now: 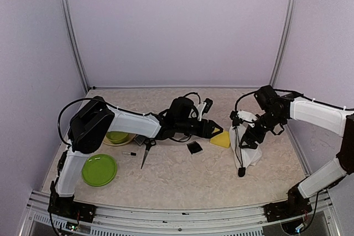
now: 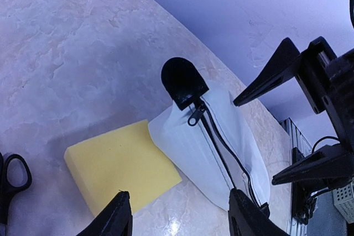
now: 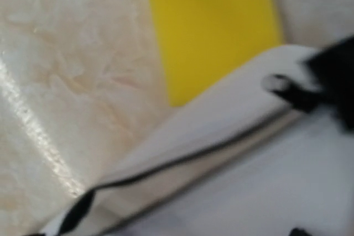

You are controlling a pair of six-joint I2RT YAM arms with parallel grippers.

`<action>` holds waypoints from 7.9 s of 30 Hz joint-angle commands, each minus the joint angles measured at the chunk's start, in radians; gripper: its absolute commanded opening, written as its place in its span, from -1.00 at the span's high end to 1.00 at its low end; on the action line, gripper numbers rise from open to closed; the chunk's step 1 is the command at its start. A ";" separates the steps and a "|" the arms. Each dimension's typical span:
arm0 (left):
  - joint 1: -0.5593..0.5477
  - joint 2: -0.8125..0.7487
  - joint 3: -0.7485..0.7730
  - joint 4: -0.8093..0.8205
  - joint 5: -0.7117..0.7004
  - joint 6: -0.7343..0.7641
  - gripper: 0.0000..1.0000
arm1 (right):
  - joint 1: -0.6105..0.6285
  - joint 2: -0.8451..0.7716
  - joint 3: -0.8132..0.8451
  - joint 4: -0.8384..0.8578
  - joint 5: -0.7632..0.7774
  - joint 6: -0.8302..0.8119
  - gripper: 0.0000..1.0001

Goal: Sort the hair-cutting tools

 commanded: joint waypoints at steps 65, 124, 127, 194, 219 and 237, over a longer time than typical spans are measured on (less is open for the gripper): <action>0.003 -0.190 -0.223 -0.019 -0.060 -0.006 -0.18 | 0.092 -0.140 -0.237 0.351 0.681 -0.104 1.00; 0.267 -0.319 -0.077 -1.047 -0.554 0.294 -0.34 | -0.008 -0.200 -0.105 0.154 0.168 -0.082 1.00; 0.277 -0.291 -0.066 -1.046 -0.520 0.322 -0.28 | -0.006 -0.214 -0.111 0.154 0.173 -0.081 1.00; -0.198 -0.850 -0.520 -0.052 0.092 0.716 1.00 | 0.301 0.177 0.190 -0.004 -0.403 -0.097 1.00; -0.290 -0.536 -0.340 -0.077 0.006 0.933 1.00 | 0.355 0.176 0.162 -0.040 -0.459 -0.130 1.00; -0.293 -0.488 -0.377 -0.057 -0.170 1.005 1.00 | 0.368 0.133 0.128 -0.101 -0.530 -0.183 1.00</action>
